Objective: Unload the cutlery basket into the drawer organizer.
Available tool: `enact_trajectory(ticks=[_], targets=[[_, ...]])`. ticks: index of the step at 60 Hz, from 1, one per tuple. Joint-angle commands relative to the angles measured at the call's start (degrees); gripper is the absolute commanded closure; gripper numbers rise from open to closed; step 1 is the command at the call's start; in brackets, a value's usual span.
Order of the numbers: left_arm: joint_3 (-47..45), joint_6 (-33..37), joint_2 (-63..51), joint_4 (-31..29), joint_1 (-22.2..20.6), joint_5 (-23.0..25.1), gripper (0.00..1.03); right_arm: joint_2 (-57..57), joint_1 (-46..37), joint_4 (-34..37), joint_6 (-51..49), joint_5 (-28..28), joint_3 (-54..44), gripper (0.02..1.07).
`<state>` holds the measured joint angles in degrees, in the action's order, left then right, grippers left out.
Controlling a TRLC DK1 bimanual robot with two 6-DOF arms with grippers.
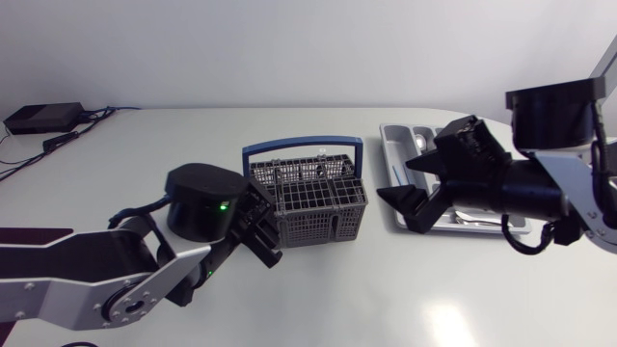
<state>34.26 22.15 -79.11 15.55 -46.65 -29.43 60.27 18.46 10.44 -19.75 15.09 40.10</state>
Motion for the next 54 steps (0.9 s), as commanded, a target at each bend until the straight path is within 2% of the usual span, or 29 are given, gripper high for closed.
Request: enact_trajectory(ticks=[1, 6, 13, 24, 40, 48, 54], targets=[[4.8, -4.0, -1.5, -3.9, -0.7, -1.2, 0.27, -0.7, -4.4, 0.2, -0.9, 3.0, -2.3, 0.11], [7.8, -6.6, -1.7, -8.7, -1.9, -2.6, 0.27, -0.8, -7.5, -0.5, -0.8, 5.8, -3.9, 0.11], [9.3, -7.9, -1.4, -11.0, -2.6, -4.3, 0.27, -0.7, -8.2, -3.0, -0.6, 6.2, -7.3, 0.11], [13.6, -15.9, -1.0, -20.2, -0.5, -4.3, 0.27, -0.7, -7.6, -4.1, 1.4, 6.2, -8.3, 0.11], [15.0, -18.9, -1.7, -21.1, 0.4, -4.1, 0.27, -0.3, -7.5, -5.3, 2.9, 6.1, -8.7, 0.11], [16.5, -21.1, -2.1, -22.8, 1.1, -1.2, 0.4, -0.7, -8.0, -5.3, 2.7, 6.0, -9.0, 0.11], [17.6, -22.2, -3.3, -24.6, 1.1, -0.6, 0.42, -0.7, -8.2, -5.4, 2.7, 6.0, -9.4, 0.11]])
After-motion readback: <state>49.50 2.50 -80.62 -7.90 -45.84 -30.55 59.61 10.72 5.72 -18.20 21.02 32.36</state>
